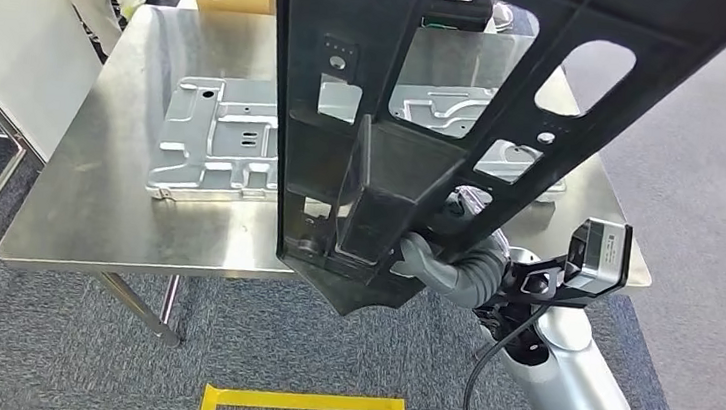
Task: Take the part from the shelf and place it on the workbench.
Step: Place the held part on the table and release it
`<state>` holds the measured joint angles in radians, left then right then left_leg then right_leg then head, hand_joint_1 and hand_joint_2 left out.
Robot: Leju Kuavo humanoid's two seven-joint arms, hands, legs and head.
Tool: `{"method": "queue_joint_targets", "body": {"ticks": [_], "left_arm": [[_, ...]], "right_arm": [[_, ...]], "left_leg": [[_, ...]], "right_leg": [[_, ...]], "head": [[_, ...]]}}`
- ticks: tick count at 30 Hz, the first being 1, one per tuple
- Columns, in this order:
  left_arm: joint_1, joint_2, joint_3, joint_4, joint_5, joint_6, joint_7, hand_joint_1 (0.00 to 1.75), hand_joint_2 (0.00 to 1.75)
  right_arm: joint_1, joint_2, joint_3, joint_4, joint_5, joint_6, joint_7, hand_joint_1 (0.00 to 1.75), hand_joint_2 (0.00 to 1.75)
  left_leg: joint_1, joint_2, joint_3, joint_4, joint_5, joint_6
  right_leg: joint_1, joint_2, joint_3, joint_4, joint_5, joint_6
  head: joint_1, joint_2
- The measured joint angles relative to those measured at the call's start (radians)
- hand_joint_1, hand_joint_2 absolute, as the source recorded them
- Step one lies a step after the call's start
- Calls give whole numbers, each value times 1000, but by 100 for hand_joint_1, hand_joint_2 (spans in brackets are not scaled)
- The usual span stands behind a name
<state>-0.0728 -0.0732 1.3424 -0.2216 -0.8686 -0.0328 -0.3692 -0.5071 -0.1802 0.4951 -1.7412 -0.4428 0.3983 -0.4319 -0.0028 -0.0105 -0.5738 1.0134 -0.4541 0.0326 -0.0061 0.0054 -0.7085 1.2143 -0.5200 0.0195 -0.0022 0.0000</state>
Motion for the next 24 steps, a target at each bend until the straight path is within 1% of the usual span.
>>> {"method": "queue_joint_targets", "body": {"ticks": [1,2,3,4,5,7,8,9,10,11,12,13,14,15,16,17,18,19,20,21,22,23,24], "left_arm": [[0,0,0,0,0,0,-2,0,175],[0,-1,0,0,-1,0,-3,0,175],[-1,-2,0,0,-2,0,-4,0,175],[-2,-2,0,0,-2,0,-4,0,175],[-2,-2,0,0,-2,1,-4,0,175],[-2,2,0,0,-2,3,-3,0,175],[-2,4,1,0,-2,3,-2,0,175],[-3,6,1,0,-2,4,-2,0,175],[-4,7,1,0,-2,4,-2,0,175],[-4,8,1,0,-3,5,-2,0,175],[-3,9,1,0,-3,5,-2,0,175],[-1,10,1,0,-4,5,-2,0,175],[1,12,1,0,-4,5,-3,0,175],[2,14,1,0,-5,5,-4,0,175],[3,16,1,0,-5,6,-5,0,175],[3,18,2,0,-5,6,-8,0,175],[3,20,2,0,-4,6,-10,0,175],[4,21,3,0,-2,6,-14,0,175],[6,22,4,0,-1,6,-17,0,175],[8,23,4,0,0,6,-19,0,175],[11,24,4,0,1,6,-21,0,175],[12,25,5,0,1,6,-22,0,175],[11,25,5,0,1,6,-23,0,175]], "right_arm": [[2,0,0,0,3,-2,-4,175,175],[4,0,-1,-1,7,-3,-9,175,175],[6,1,-2,-2,11,-3,-15,175,175],[9,1,-4,-4,15,-3,-20,175,175],[13,2,-6,-8,19,-3,-26,175,175],[21,4,-11,-18,26,-3,-33,175,175],[23,6,-12,-22,29,-3,-35,175,175],[25,9,-14,-27,33,-4,-37,175,175],[27,12,-15,-32,40,-6,-37,175,175],[30,15,-17,-38,50,-11,-38,175,175],[34,18,-19,-45,62,-19,-39,175,175],[40,19,-22,-55,78,-31,-40,175,175],[46,19,-28,-68,98,-48,-44,175,175],[51,20,-35,-85,125,-69,-50,175,175],[57,20,-45,-106,162,-100,-60,175,175],[64,19,-57,-130,211,-138,-71,175,175],[75,19,-71,-157,269,-184,-82,175,175],[90,19,-88,-186,332,-233,-92,175,175],[108,18,-105,-214,386,-276,-99,175,175],[126,15,-123,-243,426,-311,-104,175,175],[142,12,-140,-268,450,-333,-107,175,175],[155,8,-155,-290,461,-345,-109,175,175],[164,5,-167,-310,467,-352,-111,175,175]], "left_leg": [[-3,0,10,-1,-7,0],[-5,-1,19,-2,-14,-1],[-5,-1,24,-3,-20,-4],[-5,-1,29,-3,-22,-8],[-5,0,33,-3,-22,-14],[-6,2,38,8,-23,-25],[-7,2,31,29,-30,-29],[-6,2,13,67,-45,-34],[-2,3,-17,123,-68,-39],[3,3,-56,185,-95,-45],[7,3,-92,237,-117,-51],[12,3,-116,264,-123,-57],[15,4,-124,254,-107,-62],[19,4,-113,208,-68,-66],[23,4,-92,139,-19,-71],[23,4,-71,77,12,-73],[22,4,-56,33,29,-68],[21,4,-50,13,34,-61],[18,4,-50,13,26,-51],[18,4,-48,13,28,-42],[19,4,-46,10,31,-35],[20,4,-42,8,29,-30],[21,5,-38,5,28,-25]], "right_leg": [[6,0,24,-71,49,-12],[13,-1,45,-132,83,-24],[19,0,61,-176,102,-33],[24,0,69,-202,111,-39],[26,0,74,-209,106,-43],[20,-1,95,-227,114,-47],[16,-2,108,-234,113,-49],[12,-3,119,-239,111,-50],[11,-4,126,-242,107,-51],[10,-4,131,-242,101,-53],[10,-3,136,-241,95,-52],[9,-2,142,-239,89,-50],[7,-2,148,-236,82,-47],[5,-1,155,-232,74,-43],[2,0,161,-227,65,-38],[1,0,166,-222,56,-32],[1,-1,166,-216,48,-26],[2,-1,165,-212,42,-20],[3,-1,164,-210,38,-14],[3,-2,164,-210,34,-8],[1,-2,166,-206,27,-2],[0,-2,162,-191,15,4],[-1,-2,146,-158,-4,9]], "head": [[0,0],[-3,0],[-5,0],[-6,0],[-8,0],[-7,0],[-9,0],[-11,0],[-13,0],[-15,0],[-15,0],[-15,0],[-15,0],[-16,0],[-15,0],[-16,0],[-17,0],[-16,0],[-17,0],[-16,0],[-15,0],[-14,0],[-11,0]]}}
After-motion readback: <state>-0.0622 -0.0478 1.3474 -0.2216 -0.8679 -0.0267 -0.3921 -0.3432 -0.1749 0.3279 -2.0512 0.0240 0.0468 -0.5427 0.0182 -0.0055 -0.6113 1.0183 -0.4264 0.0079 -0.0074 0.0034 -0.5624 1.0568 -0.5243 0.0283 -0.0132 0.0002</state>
